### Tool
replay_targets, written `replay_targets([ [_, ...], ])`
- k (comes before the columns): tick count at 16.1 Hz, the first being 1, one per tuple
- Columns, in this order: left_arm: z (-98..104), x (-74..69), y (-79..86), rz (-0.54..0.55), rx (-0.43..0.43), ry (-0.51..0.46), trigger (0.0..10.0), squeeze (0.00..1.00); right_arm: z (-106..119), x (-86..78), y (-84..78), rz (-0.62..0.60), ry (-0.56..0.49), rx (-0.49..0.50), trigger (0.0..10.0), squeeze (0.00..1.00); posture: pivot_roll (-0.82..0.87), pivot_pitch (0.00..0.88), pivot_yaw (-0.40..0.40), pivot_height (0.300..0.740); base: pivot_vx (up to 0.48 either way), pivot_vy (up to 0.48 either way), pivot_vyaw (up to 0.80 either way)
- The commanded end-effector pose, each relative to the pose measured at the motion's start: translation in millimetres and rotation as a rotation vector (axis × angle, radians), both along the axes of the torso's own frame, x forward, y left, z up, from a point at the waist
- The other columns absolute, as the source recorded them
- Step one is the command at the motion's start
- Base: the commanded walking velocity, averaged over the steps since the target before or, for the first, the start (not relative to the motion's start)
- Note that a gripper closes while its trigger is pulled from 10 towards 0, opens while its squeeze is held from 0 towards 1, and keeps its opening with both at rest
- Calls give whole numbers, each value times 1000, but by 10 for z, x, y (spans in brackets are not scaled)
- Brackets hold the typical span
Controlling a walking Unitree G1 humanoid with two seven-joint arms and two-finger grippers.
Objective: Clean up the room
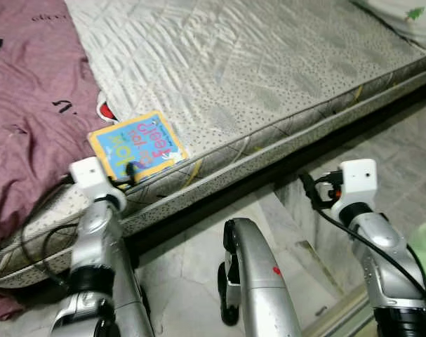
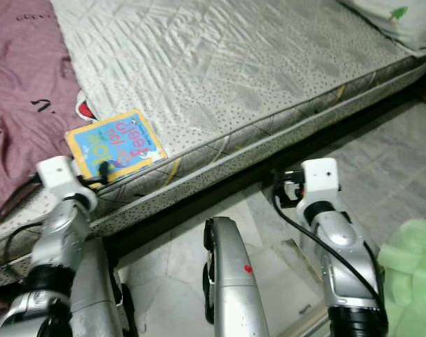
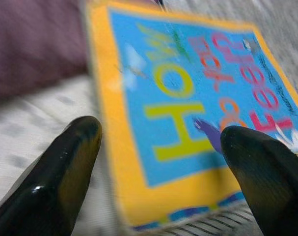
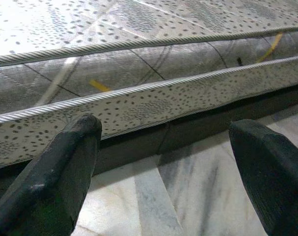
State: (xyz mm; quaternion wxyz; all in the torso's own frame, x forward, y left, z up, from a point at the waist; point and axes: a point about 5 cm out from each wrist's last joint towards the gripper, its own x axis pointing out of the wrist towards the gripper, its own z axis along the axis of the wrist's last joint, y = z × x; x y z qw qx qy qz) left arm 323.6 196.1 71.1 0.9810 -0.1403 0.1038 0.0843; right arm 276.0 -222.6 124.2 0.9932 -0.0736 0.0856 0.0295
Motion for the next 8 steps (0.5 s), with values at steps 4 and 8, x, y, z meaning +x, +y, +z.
replay_targets([
  [4, -148, 38, -29, 4, -121, 29, 10000, 0, 61, -42, -23, -4, -2, -17, 10000, 0, -308, 260, -59, 527, 0, 0, 0],
  [8, -81, 31, -34, 86, -169, -79, 10000, 0, 72, 10, -5, 6, -3, -18, 10000, 0, -287, 245, -70, 527, 0, 0, 0],
])
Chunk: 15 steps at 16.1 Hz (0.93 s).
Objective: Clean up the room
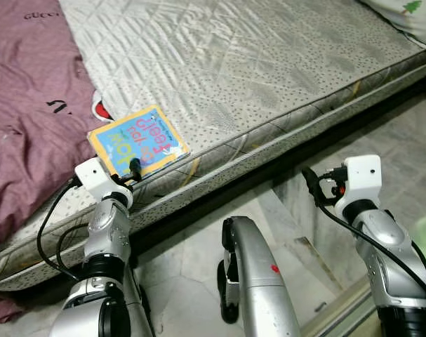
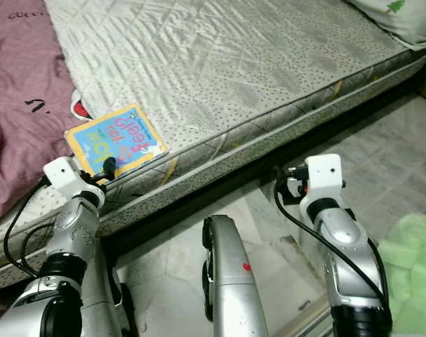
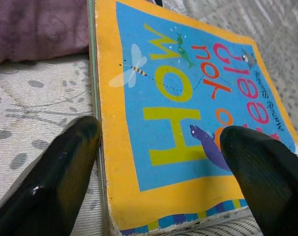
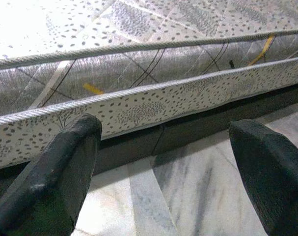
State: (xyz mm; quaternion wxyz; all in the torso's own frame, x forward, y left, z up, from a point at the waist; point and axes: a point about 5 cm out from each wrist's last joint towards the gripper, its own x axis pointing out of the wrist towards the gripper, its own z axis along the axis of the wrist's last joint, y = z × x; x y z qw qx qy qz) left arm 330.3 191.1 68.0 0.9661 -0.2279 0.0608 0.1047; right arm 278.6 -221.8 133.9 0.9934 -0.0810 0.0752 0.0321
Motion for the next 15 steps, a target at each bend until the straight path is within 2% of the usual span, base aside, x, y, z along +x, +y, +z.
replay_targets([
  [1, -71, -68, 60, 27, -30, 3, 10000, 0, -17, 13, 38, 12, 14, 1, 10000, 0, -281, 240, -79, 527, 0, 0, 0],
  [5, -83, -43, 207, 50, -49, 17, 10000, 0, -2, 43, 67, 24, 11, 4, 10000, 0, -293, 237, -89, 527, 0, 0, 0],
  [8, 23, -35, 231, 102, -67, -60, 10000, 0, 10, 66, 49, 22, 7, 1, 10000, 0, -291, 234, -88, 527, 0, 0, 0],
  [10, -62, -77, 238, 100, -65, -27, 10000, 0, 15, 70, 82, 26, 5, 2, 10000, 0, -293, 235, -92, 527, 0, 0, 0],
  [12, -181, -26, 199, 8, -87, 82, 10000, 0, 29, 80, 98, 36, 6, -2, 10000, 0, -303, 235, -99, 527, 0, 0, 0],
  [15, -213, 49, 63, -105, -189, 146, 10000, 0, 80, 137, 93, 32, -10, -6, 10000, 0, -315, 225, -98, 527, 0, 0, 0],
])
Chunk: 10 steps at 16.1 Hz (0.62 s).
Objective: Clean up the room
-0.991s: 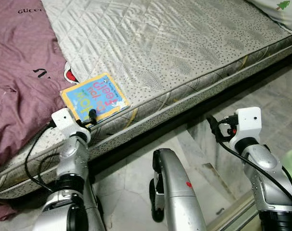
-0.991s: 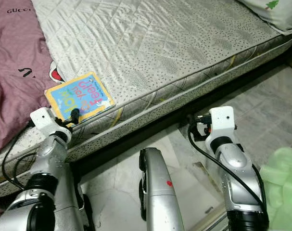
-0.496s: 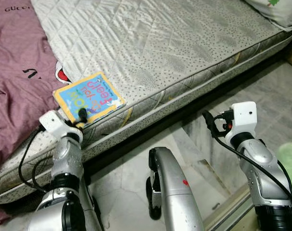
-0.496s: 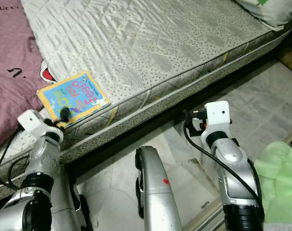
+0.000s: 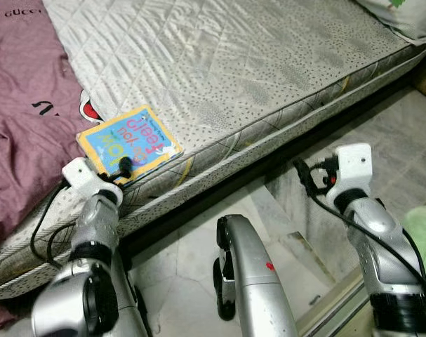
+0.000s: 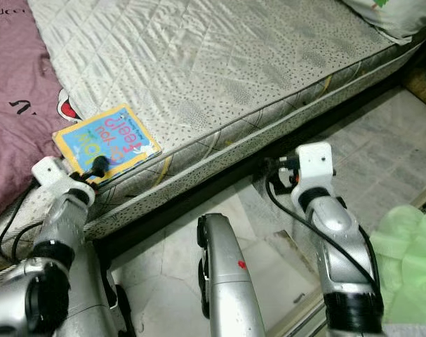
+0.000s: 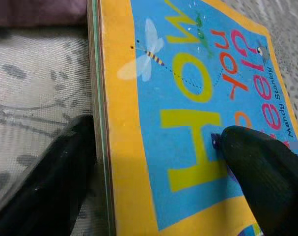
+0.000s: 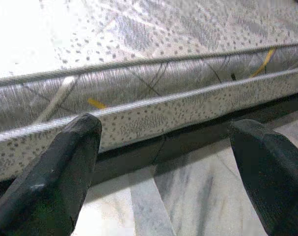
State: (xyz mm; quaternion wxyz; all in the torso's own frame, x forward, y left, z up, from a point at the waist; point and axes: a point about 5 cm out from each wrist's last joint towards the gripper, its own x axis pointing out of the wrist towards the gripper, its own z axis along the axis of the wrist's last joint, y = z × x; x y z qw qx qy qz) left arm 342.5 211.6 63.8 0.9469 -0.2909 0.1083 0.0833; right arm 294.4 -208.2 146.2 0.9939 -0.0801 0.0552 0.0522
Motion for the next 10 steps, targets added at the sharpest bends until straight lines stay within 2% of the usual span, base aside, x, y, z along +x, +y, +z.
replay_targets([
  [1, -172, -63, -166, -75, -54, 80, 10000, 0, -29, -10, -36, -11, 21, -11, 10000, 0, -317, 224, -97, 527, 0, 0, 0],
  [2, -149, -37, -201, -106, -80, 67, 10000, 0, -21, 1, -29, -12, 18, -11, 10000, 0, -321, 219, -96, 527, 0, 0, 0],
  [3, -99, 6, -277, -157, -140, 35, 549, 0, -10, 2, -21, -12, 14, -11, 10000, 0, -320, 214, -94, 527, 0, 0, 0],
  [4, -88, 16, -295, -169, -152, 29, 549, 0, -9, 4, -18, -12, 13, -10, 10000, 0, -319, 212, -94, 527, 0, 0, 0],
  [5, -63, 37, -394, -244, -176, 13, 0, 0, -9, 27, 3, -12, 8, -5, 10000, 0, -313, 198, -89, 527, 0, 0, 0],
  [7, -46, 47, -487, -315, -199, 1, 0, 0, -9, 64, 40, -11, 0, 3, 10000, 0, -303, 188, -84, 527, 0, 0, 0],
  [10, -56, 36, -464, -313, -208, -5, 0, 0, -1, 126, 99, -8, -16, 18, 10000, 0, -285, 168, -77, 527, 0, 0, 0],
])
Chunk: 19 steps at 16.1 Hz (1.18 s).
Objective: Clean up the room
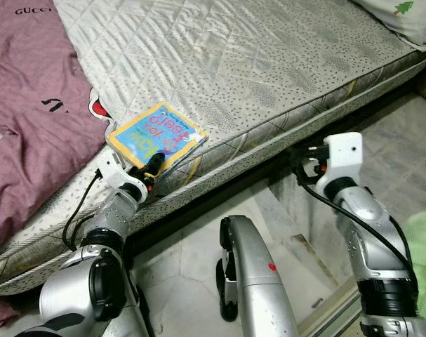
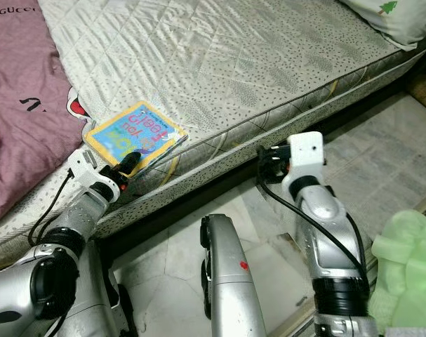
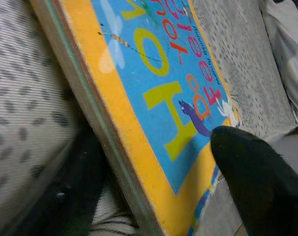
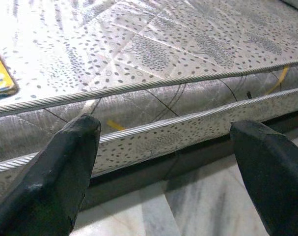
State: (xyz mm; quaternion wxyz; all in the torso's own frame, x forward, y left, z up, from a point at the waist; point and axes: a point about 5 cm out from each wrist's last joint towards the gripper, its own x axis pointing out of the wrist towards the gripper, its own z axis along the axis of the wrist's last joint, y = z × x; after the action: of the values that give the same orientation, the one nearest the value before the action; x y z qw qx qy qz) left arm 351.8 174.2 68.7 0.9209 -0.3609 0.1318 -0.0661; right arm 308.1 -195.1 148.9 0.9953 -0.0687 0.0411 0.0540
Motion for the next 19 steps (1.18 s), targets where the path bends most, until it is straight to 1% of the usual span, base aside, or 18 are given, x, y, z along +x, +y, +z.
replay_targets([
  [1, -111, -65, -68, -34, -24, 41, 0, 0, -30, 0, -25, -13, 8, -4, 10000, 0, -279, 163, -76, 527, 0, 0, 0],
  [3, -115, -78, 4, -6, -47, 37, 0, 0, -50, 35, 3, -12, 5, 1, 10000, 0, -263, 150, -72, 527, 0, 0, 0],
  [5, -99, -73, 67, 20, -44, 27, 0, 0, -60, 77, 37, -12, -2, 10, 10000, 0, -249, 139, -68, 527, 0, 0, 0],
  [6, -73, -63, 134, 57, -46, 15, 0, 0, -61, 112, 78, -5, -10, 19, 10000, 0, -236, 130, -66, 527, 0, 0, 0],
  [8, -60, -61, 161, 66, -52, 5, 0, 0, -67, 140, 99, -2, -14, 25, 10000, 0, -228, 124, -67, 527, 0, 0, 0],
  [12, -69, -90, 249, 97, -38, -7, 0, 0, -63, 237, 242, 35, -31, 51, 10000, 0, -189, 98, -76, 527, 0, 0, 0],
  [15, -71, -111, 304, 103, -5, -14, 0, 0, -70, 291, 331, 48, -39, 70, 10000, 0, -166, 82, -68, 527, 0, 0, 0],
  [17, -82, -130, 390, 132, 20, -1, 0, 0, -77, 307, 370, 54, -42, 76, 10000, 0, -158, 73, -64, 527, 0, 0, 0],
  [19, -101, -151, 462, 155, 24, 19, 0, 0, -87, 318, 385, 57, -45, 80, 10000, 0, -156, 66, -60, 527, 0, 0, 0],
])
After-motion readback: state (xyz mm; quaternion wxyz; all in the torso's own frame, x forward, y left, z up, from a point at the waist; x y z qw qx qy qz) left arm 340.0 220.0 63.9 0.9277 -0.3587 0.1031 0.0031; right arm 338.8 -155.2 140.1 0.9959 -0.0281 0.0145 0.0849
